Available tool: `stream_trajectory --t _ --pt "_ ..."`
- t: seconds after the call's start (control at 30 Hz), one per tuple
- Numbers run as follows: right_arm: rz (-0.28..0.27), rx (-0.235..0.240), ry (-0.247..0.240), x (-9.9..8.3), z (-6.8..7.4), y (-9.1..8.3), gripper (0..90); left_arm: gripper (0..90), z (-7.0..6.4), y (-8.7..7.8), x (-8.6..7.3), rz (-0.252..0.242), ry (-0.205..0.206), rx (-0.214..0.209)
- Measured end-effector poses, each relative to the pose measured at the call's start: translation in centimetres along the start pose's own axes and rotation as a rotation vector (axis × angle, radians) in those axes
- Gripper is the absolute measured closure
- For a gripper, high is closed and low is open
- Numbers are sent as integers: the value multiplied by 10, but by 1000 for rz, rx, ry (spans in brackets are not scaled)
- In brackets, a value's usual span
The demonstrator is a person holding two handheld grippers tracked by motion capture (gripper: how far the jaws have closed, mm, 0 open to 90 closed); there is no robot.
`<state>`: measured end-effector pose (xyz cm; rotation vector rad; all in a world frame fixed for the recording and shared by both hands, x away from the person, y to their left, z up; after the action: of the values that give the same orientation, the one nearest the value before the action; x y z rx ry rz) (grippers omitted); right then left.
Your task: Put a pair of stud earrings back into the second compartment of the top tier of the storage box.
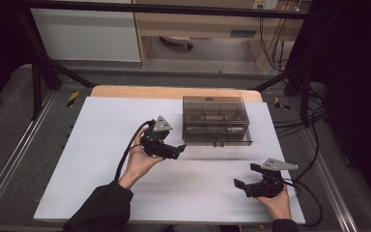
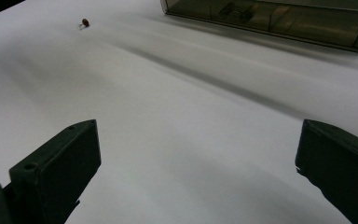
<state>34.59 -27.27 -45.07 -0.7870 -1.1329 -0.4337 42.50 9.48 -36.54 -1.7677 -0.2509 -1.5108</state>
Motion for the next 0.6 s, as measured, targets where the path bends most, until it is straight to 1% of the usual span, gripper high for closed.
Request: stream_trajectory --t 0.03,0.07,0.1,0.13,0.2,0.27,0.3,0.33,0.43,0.5,0.53,0.57,0.6 --pt "0 -1 -2 0 0 0 6 121 3 -2 -4 2 -5 8" --pt "0 -1 -2 0 0 0 6 114 3 -2 -4 2 -5 8" --pt "2 0 0 0 0 0 6 108 7 -4 -9 10 -10 16" --pt "2 0 -1 0 0 0 6 105 11 -7 -17 16 -25 28" --pt "3 -1 0 0 0 0 6 104 17 -9 -27 37 -32 46" --pt "3 0 0 0 0 1 6 106 21 -10 -34 54 -37 59" --pt "3 0 0 0 0 1 6 108 21 -10 -34 54 -37 59" --pt "4 -1 0 0 0 1 6 109 25 -12 -42 72 -41 73" --pt "4 -1 0 0 0 1 6 111 29 -13 -50 85 -53 82" --pt "6 -1 -1 0 0 1 6 134 32 -15 -59 95 -57 104" --pt "6 0 -3 -1 0 1 6 148 34 -15 -63 102 -64 109" --pt "6 0 -3 -1 0 1 6 158 34 -15 -63 102 -64 109" --pt "7 0 -5 -1 0 1 6 173 35 -14 -68 116 -64 119"
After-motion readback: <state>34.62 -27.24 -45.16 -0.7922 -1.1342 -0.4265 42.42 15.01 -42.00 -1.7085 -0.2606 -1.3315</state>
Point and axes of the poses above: each handheld gripper's, and its own axes: y roughly forward along the jaws, x roughly out of its top, z roughly to its left, the point moved 1 cm from there along y, roughly forward along the jaws, and after that the axes turned 12 degrees about -z, right-handed, at the moved point
